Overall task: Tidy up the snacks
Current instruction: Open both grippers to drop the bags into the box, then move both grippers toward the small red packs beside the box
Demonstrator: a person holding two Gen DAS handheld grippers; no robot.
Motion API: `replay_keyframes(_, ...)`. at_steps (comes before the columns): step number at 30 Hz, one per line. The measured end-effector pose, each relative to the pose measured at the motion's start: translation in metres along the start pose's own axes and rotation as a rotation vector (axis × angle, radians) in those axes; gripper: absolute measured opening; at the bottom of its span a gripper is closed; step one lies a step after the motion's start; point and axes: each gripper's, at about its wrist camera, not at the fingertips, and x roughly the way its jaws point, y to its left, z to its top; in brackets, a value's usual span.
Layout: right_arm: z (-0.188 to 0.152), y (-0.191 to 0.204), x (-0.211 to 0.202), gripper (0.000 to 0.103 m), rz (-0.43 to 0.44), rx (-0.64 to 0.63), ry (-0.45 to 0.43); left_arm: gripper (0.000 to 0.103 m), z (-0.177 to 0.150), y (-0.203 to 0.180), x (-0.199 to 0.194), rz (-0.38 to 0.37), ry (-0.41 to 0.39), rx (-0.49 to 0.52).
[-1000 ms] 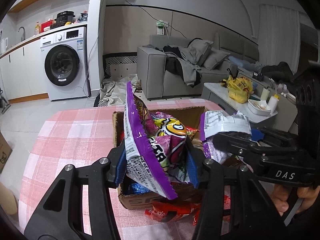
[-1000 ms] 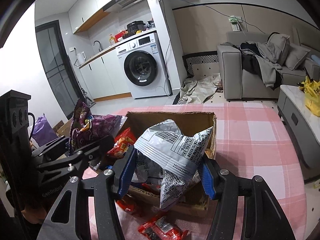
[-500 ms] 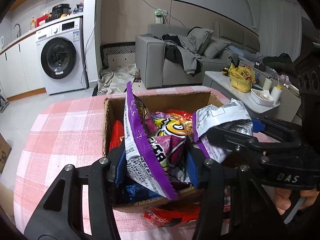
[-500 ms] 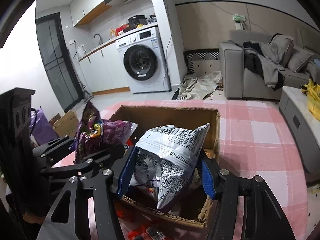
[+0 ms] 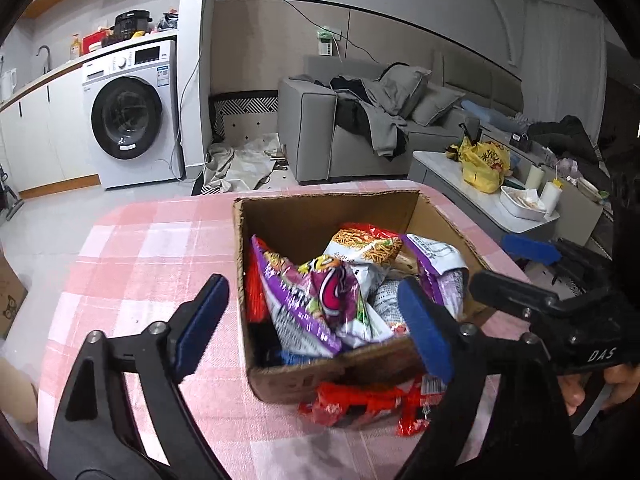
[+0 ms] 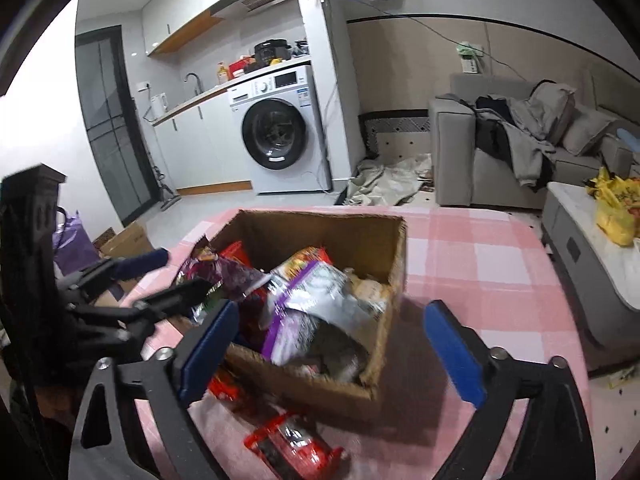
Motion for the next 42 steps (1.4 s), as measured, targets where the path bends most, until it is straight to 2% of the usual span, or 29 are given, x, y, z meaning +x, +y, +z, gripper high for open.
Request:
replay_keyframes(2,-0.008,0.0,-0.006,0.102,-0.016,-0.003,0.011,0.102,-0.005,0.001,-0.008,0.011,-0.006,-0.009)
replay_keyframes(4,-0.015,0.001,-0.013,0.102,-0.024,-0.002,0.008,0.102,-0.012,0.002,-0.018,0.022,-0.028,-0.015)
replay_keyframes(12,-0.041,0.006,-0.024,0.103,-0.014,0.024,0.051,0.102,-0.056,0.017,-0.052,0.023,-0.027,-0.043)
replay_keyframes(16,-0.054,0.005,-0.021,0.103,-0.006,0.047,0.092,0.102,-0.084,0.016,-0.054,0.053,-0.026,-0.021)
replay_keyframes(21,-0.065,0.003,-0.014,0.103,-0.01,0.04,0.137,0.102,-0.112,0.006,-0.042,0.05,0.023,-0.007)
replay_keyframes(30,-0.076,-0.009,0.003,0.103,-0.035,0.053,0.207,0.102,-0.122,0.001,-0.03,0.044,0.061,0.004)
replay_keyframes(35,-0.089,-0.005,0.021,0.103,-0.031,0.02,0.294,0.102,-0.128,0.005,-0.025,0.044,0.075,-0.012)
replay_keyframes(42,-0.1,0.007,0.039,0.103,-0.018,0.011,0.34,0.102,-0.121,0.014,-0.023,0.057,0.077,-0.02)
